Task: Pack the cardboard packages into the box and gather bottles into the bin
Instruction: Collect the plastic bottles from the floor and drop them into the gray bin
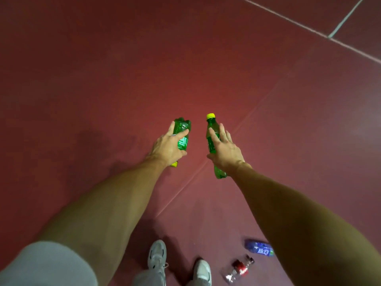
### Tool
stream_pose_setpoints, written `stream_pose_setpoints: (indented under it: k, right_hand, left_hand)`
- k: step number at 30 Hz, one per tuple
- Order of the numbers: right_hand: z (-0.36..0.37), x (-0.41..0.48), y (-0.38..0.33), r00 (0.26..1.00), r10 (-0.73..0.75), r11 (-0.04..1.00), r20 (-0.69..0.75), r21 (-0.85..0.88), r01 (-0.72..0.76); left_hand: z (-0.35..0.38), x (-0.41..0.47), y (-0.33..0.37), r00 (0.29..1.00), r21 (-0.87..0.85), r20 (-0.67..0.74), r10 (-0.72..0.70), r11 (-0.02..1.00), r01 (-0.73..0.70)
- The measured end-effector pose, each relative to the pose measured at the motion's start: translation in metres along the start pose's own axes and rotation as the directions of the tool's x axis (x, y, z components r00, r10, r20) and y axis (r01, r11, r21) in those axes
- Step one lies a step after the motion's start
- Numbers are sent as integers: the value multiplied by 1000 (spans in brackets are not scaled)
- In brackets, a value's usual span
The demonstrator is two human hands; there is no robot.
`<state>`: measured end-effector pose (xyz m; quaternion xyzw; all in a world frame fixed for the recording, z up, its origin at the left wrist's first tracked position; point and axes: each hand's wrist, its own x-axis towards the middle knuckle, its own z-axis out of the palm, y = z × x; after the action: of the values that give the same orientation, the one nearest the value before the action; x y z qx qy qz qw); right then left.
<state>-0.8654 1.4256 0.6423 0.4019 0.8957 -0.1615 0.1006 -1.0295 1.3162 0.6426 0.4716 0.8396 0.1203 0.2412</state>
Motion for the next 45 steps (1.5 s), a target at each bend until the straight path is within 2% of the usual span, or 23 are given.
stream_pose_setpoints:
  k: [7,12,15,22,28,33,36,45]
  right_hand:
    - [-86,-27,-73,967,-251,963,-41,-108,246]
    - [-103,-49,-140,892,-451,869,6,-227,441]
    - [-101,-67,-204,813,-581,780,46,-254,572]
    - [-66,-132,-386,566,-816,504,118,-335,796]
    - [3,-229,-568,299,-936,236,187,-298,925]
    - [64,-329,-713,121,-961,61,247,-240,969]
    - [96,-391,-781,5,-958,-60,287,-218,974]
    - [178,-516,-959,-275,-882,-349,383,-137,927]
  left_hand:
    - [-95,-94,-14,973,23,-189,-132,990,139]
    - [-127,-173,-55,912,2,-305,-274,958,288]
    - [-144,-231,-90,845,-18,-372,-385,913,408]
    - [-172,-391,-189,625,-145,-464,-628,750,646]
    - [-174,-560,-294,419,-225,-505,-755,584,780]
    - [-172,-700,-378,248,-317,-485,-839,433,844]
    - [-167,-774,-413,115,-386,-444,-889,305,870]
    - [-169,-924,-505,-180,-512,-371,-911,39,858]
